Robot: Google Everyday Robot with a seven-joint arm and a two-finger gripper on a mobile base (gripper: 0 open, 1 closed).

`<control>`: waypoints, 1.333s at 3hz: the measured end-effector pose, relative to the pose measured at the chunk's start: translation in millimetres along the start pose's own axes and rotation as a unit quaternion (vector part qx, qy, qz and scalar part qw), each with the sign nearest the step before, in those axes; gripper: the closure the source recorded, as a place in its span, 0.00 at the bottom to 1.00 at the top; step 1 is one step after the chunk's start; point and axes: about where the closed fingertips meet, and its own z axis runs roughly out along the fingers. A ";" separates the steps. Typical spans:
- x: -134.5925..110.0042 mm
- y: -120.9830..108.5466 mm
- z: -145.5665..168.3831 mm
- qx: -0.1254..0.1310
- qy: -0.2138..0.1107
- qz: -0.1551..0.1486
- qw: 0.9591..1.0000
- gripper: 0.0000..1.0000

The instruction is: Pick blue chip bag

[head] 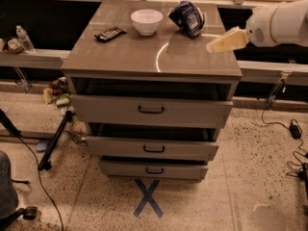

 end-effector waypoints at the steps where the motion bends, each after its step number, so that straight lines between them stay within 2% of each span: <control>1: -26.0 -21.0 52.9 0.022 -0.056 0.021 0.998 0.00; 2: -37.7 -34.5 80.0 0.036 -0.083 0.040 0.995 0.00; 3: -36.0 -50.1 126.6 0.052 -0.081 0.056 0.994 0.00; 4: -30.5 -67.0 157.5 0.059 -0.083 0.066 0.993 0.00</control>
Offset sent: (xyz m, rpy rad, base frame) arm 0.1282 0.0264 0.0121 0.2060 -0.1796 -0.0877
